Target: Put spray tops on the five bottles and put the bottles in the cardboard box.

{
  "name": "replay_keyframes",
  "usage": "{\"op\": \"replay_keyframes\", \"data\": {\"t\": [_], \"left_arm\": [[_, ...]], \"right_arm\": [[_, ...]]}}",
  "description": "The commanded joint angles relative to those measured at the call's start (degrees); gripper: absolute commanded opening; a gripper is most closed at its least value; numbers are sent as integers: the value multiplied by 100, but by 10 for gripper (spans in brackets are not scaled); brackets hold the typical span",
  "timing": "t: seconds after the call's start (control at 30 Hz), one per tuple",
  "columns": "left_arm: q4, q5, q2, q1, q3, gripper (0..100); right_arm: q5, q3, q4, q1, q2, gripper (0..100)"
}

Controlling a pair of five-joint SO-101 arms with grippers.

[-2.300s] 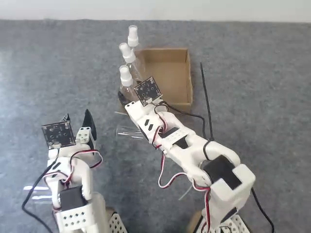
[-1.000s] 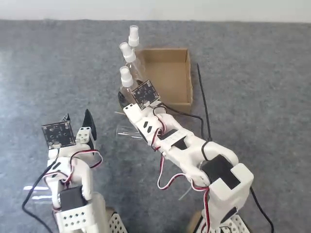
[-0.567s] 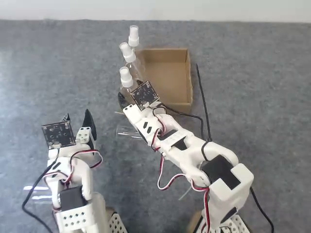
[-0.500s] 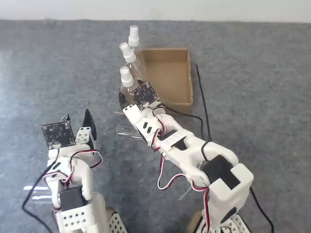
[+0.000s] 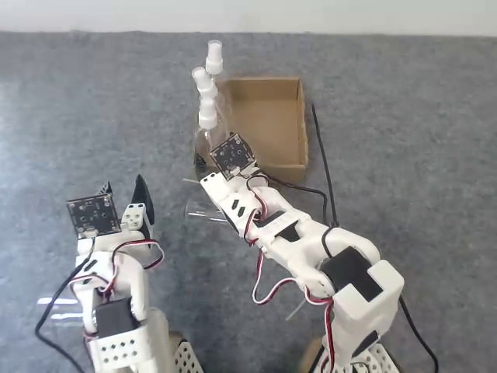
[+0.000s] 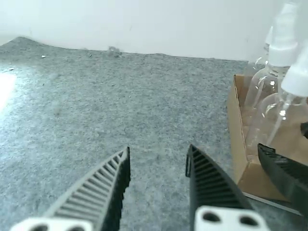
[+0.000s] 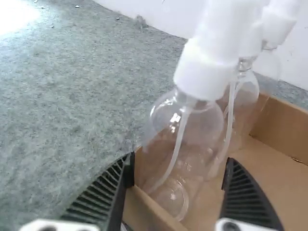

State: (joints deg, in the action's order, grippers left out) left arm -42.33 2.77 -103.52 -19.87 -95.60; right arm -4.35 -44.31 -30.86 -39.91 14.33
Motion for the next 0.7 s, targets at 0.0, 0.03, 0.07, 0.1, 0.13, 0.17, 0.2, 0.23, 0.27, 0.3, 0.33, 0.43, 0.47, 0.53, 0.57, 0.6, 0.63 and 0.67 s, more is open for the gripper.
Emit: {"op": "replay_keyframes", "data": {"t": [0.0,0.03,0.07,0.1,0.13,0.17,0.2,0.23,0.27,0.3,0.33,0.43,0.47,0.53,0.57,0.6,0.63,0.67], "left_arm": [[211,-9,-123,-18,101,181],[211,-9,-123,-18,101,181],[211,-9,-123,-18,101,181],[211,-9,-123,-18,101,181],[211,-9,-123,-18,101,181],[211,-9,-123,-18,101,181],[211,-9,-123,-18,101,181],[211,-9,-123,-18,101,181],[211,-9,-123,-18,101,181],[211,-9,-123,-18,101,181],[211,-9,-123,-18,101,181],[211,-9,-123,-18,101,181],[211,-9,-123,-18,101,181],[211,-9,-123,-18,101,181],[211,-9,-123,-18,101,181],[211,-9,-123,-18,101,181],[211,-9,-123,-18,101,181],[211,-9,-123,-18,101,181]], "right_arm": [[-70,35,-57,-40,-198,244],[-70,-18,-13,-40,-277,243],[-70,-62,66,-40,-391,243],[-70,-105,154,-40,-532,243],[-53,-123,259,-40,-664,243],[-35,-149,409,-40,-804,243],[-35,-202,505,-40,-936,243],[-35,-246,576,-40,-1051,243],[-26,-290,637,-40,-1156,243],[-26,-352,629,-40,-1244,243],[-26,-404,629,-40,-1332,243],[-26,-527,637,-40,-1534,243],[-26,-554,637,-40,-1578,243],[-26,-589,637,-40,-1657,243],[-26,-607,637,-40,-1684,243],[-26,-642,637,-40,-1710,243],[-26,-668,637,-40,-1736,243],[-26,-677,637,-40,-1763,243]]}}
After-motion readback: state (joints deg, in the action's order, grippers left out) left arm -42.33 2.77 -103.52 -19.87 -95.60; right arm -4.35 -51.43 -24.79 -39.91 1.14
